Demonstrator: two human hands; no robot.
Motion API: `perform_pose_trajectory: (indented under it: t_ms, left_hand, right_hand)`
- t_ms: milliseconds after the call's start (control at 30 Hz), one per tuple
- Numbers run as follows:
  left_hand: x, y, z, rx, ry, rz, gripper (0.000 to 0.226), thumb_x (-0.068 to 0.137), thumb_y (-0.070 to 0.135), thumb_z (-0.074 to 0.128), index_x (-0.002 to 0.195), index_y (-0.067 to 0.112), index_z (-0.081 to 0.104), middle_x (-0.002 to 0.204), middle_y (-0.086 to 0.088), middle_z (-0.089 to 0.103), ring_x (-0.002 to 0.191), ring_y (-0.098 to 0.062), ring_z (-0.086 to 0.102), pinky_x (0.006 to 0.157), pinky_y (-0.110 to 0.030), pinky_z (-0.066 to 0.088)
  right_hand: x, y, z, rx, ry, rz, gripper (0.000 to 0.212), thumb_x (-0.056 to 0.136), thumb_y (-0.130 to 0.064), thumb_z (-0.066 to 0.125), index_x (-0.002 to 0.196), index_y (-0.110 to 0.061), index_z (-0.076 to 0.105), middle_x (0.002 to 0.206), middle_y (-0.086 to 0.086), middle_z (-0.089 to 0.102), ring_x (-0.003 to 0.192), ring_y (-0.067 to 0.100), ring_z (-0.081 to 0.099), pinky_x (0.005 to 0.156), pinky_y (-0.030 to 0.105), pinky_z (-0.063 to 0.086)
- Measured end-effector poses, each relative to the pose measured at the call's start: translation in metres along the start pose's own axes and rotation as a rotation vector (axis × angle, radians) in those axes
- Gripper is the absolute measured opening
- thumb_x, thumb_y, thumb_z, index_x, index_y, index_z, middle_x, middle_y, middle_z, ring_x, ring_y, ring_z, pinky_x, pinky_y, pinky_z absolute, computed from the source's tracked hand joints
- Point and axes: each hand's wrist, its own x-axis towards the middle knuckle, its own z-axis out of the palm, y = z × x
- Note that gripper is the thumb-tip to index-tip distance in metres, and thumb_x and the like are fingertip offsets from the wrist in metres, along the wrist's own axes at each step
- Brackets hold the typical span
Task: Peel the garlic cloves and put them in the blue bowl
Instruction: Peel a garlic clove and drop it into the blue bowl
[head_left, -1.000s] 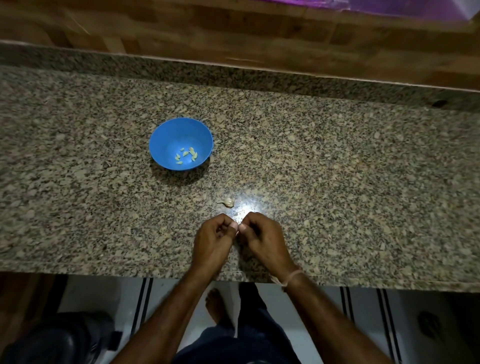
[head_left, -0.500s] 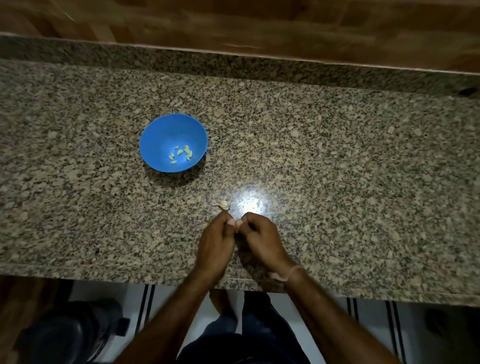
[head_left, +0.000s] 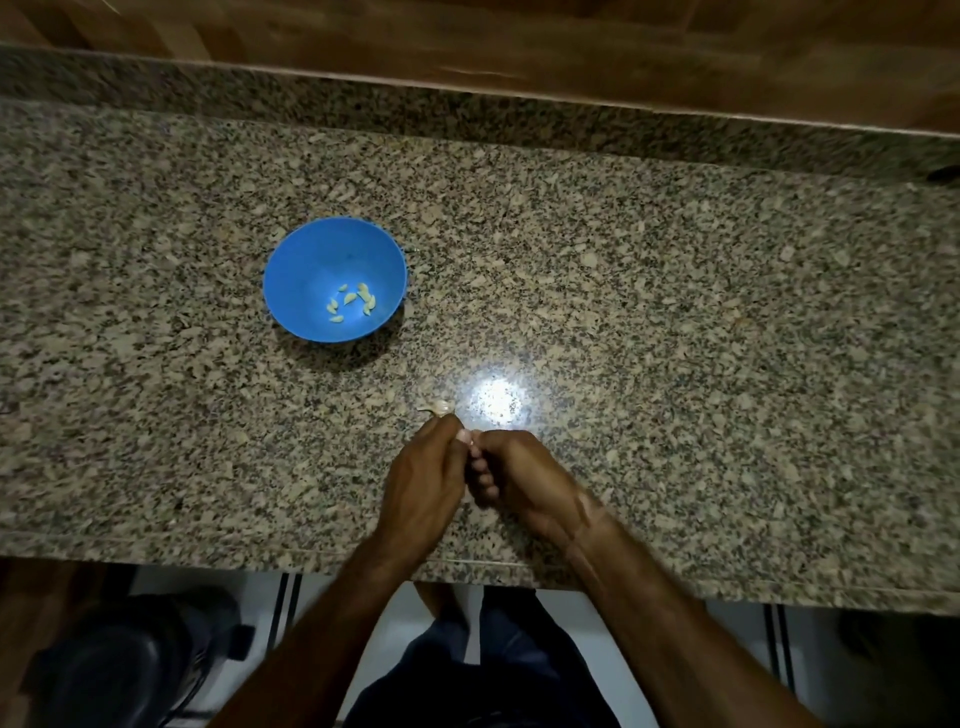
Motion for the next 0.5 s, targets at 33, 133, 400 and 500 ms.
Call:
perform_pose_trajectory:
  t_ms: [33, 133, 400, 500]
  left_hand:
    - [0.001, 0.0, -0.001, -0.053, -0.012, -0.025, 0.029, 0.109, 0.019, 0.044, 0.08, 0.023, 0.045, 0.073, 0.005, 0.052, 0.066, -0.008, 0.049, 0.059, -0.028, 0.035]
    - [0.004, 0.003, -0.002, -0.189, -0.056, -0.133, 0.034, 0.109, 0.019, 0.046, 0.075, 0.017, 0.05, 0.067, 0.001, 0.054, 0.061, -0.008, 0.046, 0.059, -0.032, 0.035]
    - [-0.004, 0.003, -0.004, -0.052, -0.02, -0.001, 0.022, 0.109, 0.032, 0.042, 0.092, 0.02, 0.048, 0.08, 0.003, 0.056, 0.07, -0.013, 0.053, 0.059, -0.035, 0.041]
    - [-0.003, -0.002, -0.004, 0.037, 0.051, 0.026, 0.024, 0.108, 0.032, 0.043, 0.086, 0.022, 0.045, 0.078, 0.005, 0.051, 0.068, -0.014, 0.05, 0.058, -0.038, 0.04]
  right_hand:
    - [-0.004, 0.005, 0.001, -0.207, 0.073, -0.18, 0.036, 0.106, -0.024, 0.055, 0.071, -0.013, 0.055, 0.063, 0.003, 0.049, 0.055, 0.013, 0.043, 0.051, 0.03, 0.035]
    - [-0.005, 0.019, -0.001, -0.563, 0.268, -0.622, 0.032, 0.107, -0.029, 0.058, 0.08, -0.012, 0.058, 0.068, 0.004, 0.059, 0.062, 0.01, 0.049, 0.057, 0.032, 0.041]
    - [-0.002, 0.005, 0.012, 0.062, 0.077, -0.005, 0.037, 0.099, -0.014, 0.056, 0.062, -0.019, 0.056, 0.058, -0.002, 0.044, 0.05, 0.012, 0.037, 0.051, 0.027, 0.028]
    - [-0.009, 0.01, 0.016, -0.087, 0.152, -0.195, 0.037, 0.105, -0.019, 0.056, 0.068, -0.017, 0.055, 0.061, -0.004, 0.046, 0.054, 0.01, 0.04, 0.051, 0.024, 0.031]
